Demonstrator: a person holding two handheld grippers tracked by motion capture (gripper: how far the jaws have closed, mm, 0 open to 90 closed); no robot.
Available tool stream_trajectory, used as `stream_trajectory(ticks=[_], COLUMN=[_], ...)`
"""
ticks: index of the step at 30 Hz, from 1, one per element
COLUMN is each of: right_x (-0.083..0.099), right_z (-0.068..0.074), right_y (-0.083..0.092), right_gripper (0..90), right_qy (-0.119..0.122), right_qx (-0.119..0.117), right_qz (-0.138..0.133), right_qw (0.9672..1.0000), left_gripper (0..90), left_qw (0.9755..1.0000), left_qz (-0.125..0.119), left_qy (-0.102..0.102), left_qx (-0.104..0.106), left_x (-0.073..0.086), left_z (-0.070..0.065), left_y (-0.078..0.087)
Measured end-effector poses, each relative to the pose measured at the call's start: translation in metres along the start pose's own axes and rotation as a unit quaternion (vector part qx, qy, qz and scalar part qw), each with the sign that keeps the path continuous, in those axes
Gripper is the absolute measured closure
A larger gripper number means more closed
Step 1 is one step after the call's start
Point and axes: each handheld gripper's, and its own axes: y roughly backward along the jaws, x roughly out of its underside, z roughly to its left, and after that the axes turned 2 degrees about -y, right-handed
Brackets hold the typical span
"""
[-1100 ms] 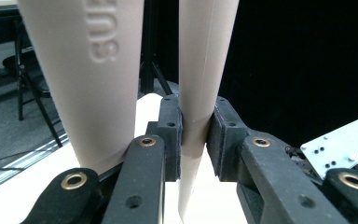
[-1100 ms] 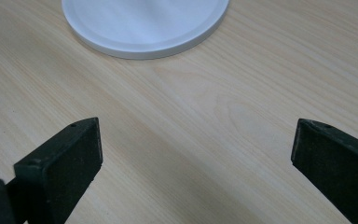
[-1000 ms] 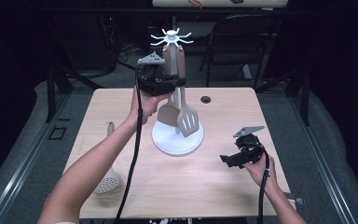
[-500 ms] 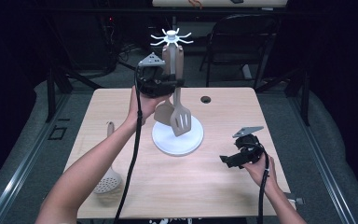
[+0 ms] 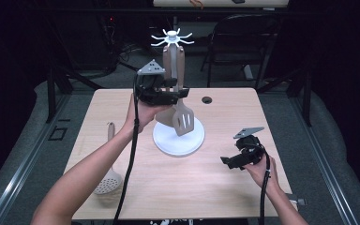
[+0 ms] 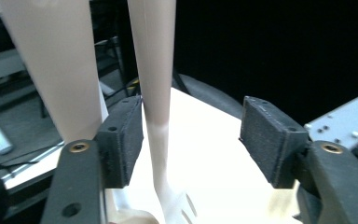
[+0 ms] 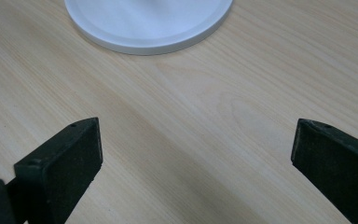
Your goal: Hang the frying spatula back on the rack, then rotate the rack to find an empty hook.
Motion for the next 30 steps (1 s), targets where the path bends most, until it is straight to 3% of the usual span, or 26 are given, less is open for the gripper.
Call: stream_trajectory(ticks=[7,12,21,30], right_x=[-0.001,0.0,0.0,0.0], right_z=[0.001,0.0,0.0,0.001], right_y=[0.0,-0.001,-0.002,-0.002], right_gripper=[1.5,1.6,2.0,2.0], right_qy=[0.001,-0.001,-0.001,0.004], right_qx=[0.004,0.003,0.0,0.001], right_qz=[0.003,0.004,0.002,0.01], right_qw=[1.0,1.0,1.0,0.9999], left_gripper=[26.7,24.2,16.6,20.0], left_qw=[0.9994,0.9989,0.9997,0.9998], left_qz=[0.009,0.008,0.0,-0.014], left_qy=[-0.011,-0.019,-0.014,-0.012], left_qx=[0.033,0.042,0.022,-0.006], left_x=[0.012,0.017,0.016,0.0], left_z=[0.003,0.006,0.022,0.036], left_y=[0.012,0.022,0.042,0.056])
